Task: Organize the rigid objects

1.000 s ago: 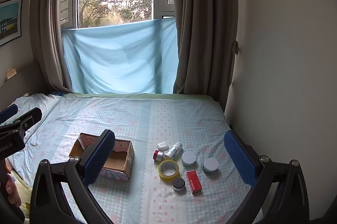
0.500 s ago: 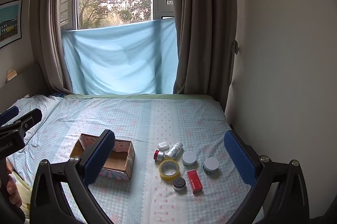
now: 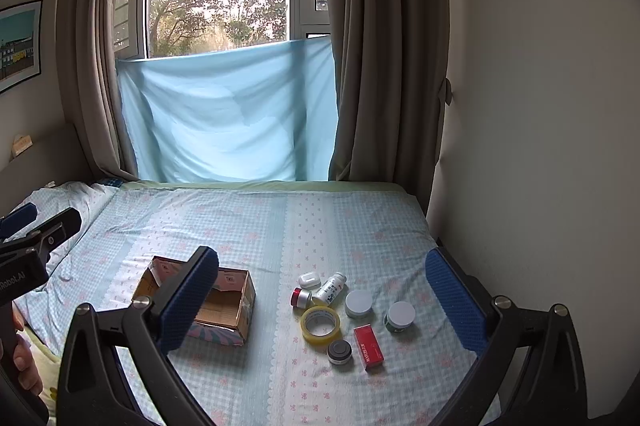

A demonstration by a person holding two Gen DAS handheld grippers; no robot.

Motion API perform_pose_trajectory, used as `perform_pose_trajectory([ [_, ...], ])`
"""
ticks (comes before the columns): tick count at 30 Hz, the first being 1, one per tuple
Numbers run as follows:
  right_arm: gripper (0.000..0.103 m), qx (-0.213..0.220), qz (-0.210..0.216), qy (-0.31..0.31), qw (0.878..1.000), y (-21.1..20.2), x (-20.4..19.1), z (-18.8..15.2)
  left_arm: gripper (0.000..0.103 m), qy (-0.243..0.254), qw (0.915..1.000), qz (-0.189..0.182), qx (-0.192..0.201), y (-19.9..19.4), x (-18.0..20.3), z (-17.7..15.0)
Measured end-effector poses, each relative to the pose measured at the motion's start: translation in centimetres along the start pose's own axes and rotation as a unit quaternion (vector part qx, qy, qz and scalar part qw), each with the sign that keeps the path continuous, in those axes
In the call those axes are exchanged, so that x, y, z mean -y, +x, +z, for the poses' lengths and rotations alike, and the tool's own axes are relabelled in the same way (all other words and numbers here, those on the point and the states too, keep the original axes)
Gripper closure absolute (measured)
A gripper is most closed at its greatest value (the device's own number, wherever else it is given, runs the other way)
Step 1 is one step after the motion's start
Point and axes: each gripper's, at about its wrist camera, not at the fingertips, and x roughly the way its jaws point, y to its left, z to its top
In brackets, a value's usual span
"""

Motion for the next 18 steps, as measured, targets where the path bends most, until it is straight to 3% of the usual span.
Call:
perform_pose_trajectory([
  [18, 0.0, 0.003, -0.001, 0.001, 1.0, 0.33, 0.07, 0.14, 0.0, -0.001, 0.9999, -0.001, -0.01, 0.95, -0.11, 0.32],
])
